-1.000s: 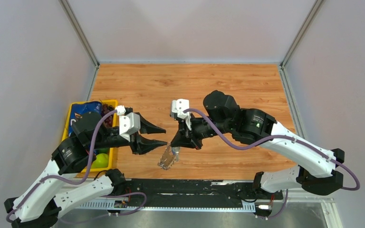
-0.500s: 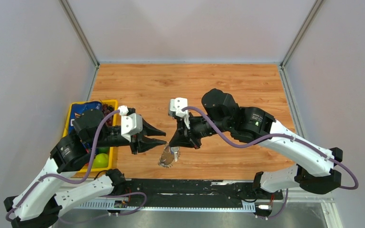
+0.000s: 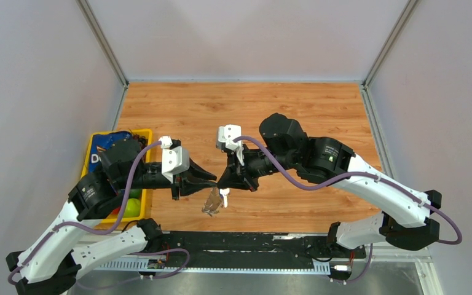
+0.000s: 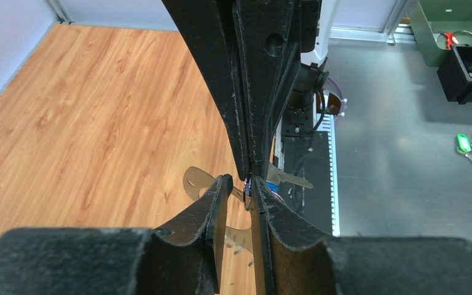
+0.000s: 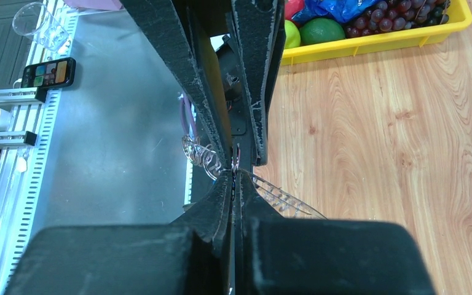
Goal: Put the keys on the keyring
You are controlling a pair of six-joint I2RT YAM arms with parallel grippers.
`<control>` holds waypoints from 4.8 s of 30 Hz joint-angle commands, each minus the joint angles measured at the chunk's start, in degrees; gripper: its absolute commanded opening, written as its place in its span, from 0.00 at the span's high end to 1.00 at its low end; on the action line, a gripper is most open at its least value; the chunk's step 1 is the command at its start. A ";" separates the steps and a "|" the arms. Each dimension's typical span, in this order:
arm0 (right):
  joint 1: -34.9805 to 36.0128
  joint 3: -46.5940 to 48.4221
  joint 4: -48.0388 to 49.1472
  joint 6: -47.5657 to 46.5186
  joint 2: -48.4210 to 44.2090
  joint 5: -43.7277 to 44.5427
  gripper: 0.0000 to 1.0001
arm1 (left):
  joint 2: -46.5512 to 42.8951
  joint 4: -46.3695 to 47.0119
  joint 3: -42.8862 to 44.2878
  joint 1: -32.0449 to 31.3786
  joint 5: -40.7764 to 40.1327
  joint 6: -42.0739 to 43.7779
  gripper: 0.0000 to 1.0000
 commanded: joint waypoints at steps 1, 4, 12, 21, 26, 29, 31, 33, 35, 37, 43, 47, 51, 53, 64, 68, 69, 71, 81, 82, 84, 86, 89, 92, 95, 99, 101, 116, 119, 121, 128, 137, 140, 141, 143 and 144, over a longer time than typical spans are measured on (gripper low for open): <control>0.23 3.02 2.39 0.83 -0.51 0.07 1.00 | 0.14 -0.20 2.38 0.04 1.03 1.32 0.75; 0.25 3.06 2.38 0.91 -0.55 -0.05 1.00 | 0.19 0.14 2.25 0.05 0.93 1.18 0.85; 0.28 3.06 2.77 0.84 -0.38 0.26 1.00 | 0.39 1.20 2.01 0.03 2.46 1.48 1.00; 0.23 1.66 4.22 1.24 -2.46 1.89 0.94 | -0.94 7.43 -0.53 0.02 2.08 -0.91 1.00; 0.32 -0.28 5.53 1.46 -4.33 2.81 0.75 | -2.89 13.12 -2.22 0.06 0.56 -3.39 1.00; 0.27 -2.02 6.72 1.59 -5.75 3.12 0.72 | -3.76 16.03 -3.07 0.03 0.18 -4.07 1.00; 0.29 -2.96 7.49 1.70 -6.52 3.26 0.71 | -4.05 17.61 -3.71 0.04 0.18 -5.49 1.00; 0.25 -3.81 7.83 1.72 -7.04 3.76 0.71 | -4.31 19.14 -4.32 0.03 0.17 -6.48 1.00; 0.28 -4.28 8.57 1.85 -7.67 4.05 0.71 | -4.74 20.81 -5.03 0.02 0.09 -7.57 1.00; 0.32 -4.55 9.49 2.10 -8.38 4.44 0.71 | -4.89 21.63 -5.51 0.01 0.22 -8.04 1.00; 0.30 -3.59 11.73 3.64 -8.78 5.76 0.73 | -5.47 22.53 -6.29 0.10 0.14 -8.64 1.00; 0.27 -3.15 12.23 3.76 -8.65 5.84 0.77 | -6.20 23.09 -6.77 0.09 -0.10 -8.84 1.00; 0.33 -3.17 12.48 3.75 -8.27 5.78 0.86 | -6.62 23.55 -6.95 0.05 -0.15 -8.95 1.00; 0.30 -3.11 12.68 3.79 -8.09 5.71 0.89 | -6.81 23.94 -7.08 0.07 -0.20 -9.14 1.00; 0.33 -6.74 15.57 3.76 -9.17 2.38 1.00 | -7.78 27.30 -8.34 0.08 -1.16 -10.75 1.00; 0.32 -8.07 16.22 5.32 -9.47 1.77 1.00 | -7.99 28.25 -8.81 0.03 -1.81 -11.11 1.00; 0.34 -8.40 16.40 5.25 -9.59 1.60 1.00 | -8.11 28.41 -8.88 0.06 -1.91 -11.21 1.00; 0.39 -8.84 16.75 5.26 -9.76 1.46 1.00 | -8.14 28.66 -8.96 0.02 -2.38 -11.28 1.00; 0.59 -10.60 17.54 5.32 -10.76 0.77 1.00 | -8.36 29.15 -9.18 0.01 -4.81 -11.11 1.00; 0.63 -10.76 17.61 5.33 -10.87 0.77 1.00 | -8.44 29.11 -9.19 0.01 -4.95 -11.07 1.00; 0.80 -11.02 17.76 5.46 -10.93 0.77 1.00 | -8.56 29.15 -9.33 0.10 -5.54 -10.99 1.00; 1.04 -11.12 17.84 5.50 -10.87 0.77 1.00 | -8.70 29.35 -9.50 0.02 -6.18 -11.05 1.00; 1.12 -11.46 18.17 5.39 -10.76 1.09 1.00 | -9.04 29.91 -9.68 0.09 -7.03 -11.25 1.00; 1.16 -11.54 18.35 5.50 -10.35 1.06 1.00 | -9.37 30.48 -9.93 0.04 -7.83 -11.70 1.00; 1.25 -11.74 18.72 5.50 -9.91 1.21 1.00 | -10.01 31.79 -10.58 0.01 -8.39 -12.26 1.00; 1.30 -11.90 19.13 5.79 -9.37 0.87 1.00 | -10.82 33.23 -11.35 0.04 -9.43 -13.06 1.00; 1.31 -12.00 19.25 5.94 -9.11 0.86 1.00 | -11.02 33.97 -11.62 0.03 -9.80 -13.42 1.00; 1.40 -13.25 21.59 7.17 -7.95 0.71 1.00 | -12.09 36.64 -12.83 0.04 -11.60 -14.48 1.00; 1.41 -13.14 21.68 7.34 -7.64 0.98 1.00 | -12.36 36.86 -12.81 0.01 -11.82 -14.72 1.00; 1.39 -12.97 21.78 7.57 -7.38 1.43 1.00 | -12.56 37.05 -12.91 0.01 -11.96 -14.82 1.00; 1.38 -12.28 21.80 7.71 -6.46 1.74 1.00 | -12.82 37.36 -13.38 0.05 -12.75 -15.34 1.00; 1.38 -12.58 21.74 7.88 -9.28 4.19 0.81 | -13.09 38.75 -13.86 0.06 -14.40 -15.30 1.00; 1.42 -12.73 21.30 7.51 -10.97 5.82 0.72 | -13.35 38.73 -13.86 0.01 -14.68 -15.24 1.00; 1.38 -12.61 21.09 7.25 -11.47 6.62 0.70 | -13.32 38.80 -13.86 0.03 -14.82 -15.26 1.00; 1.39 -12.18 20.96 6.87 -12.11 7.81 0.68 | -13.51 39.00 -13.93 0.06 -15.03 -15.40 1.00; 1.38 -11.82 20.76 6.64 -12.25 8.21 0.67 | -13.57 39.15 -13.98 0.03 -15.24 -15.44 1.00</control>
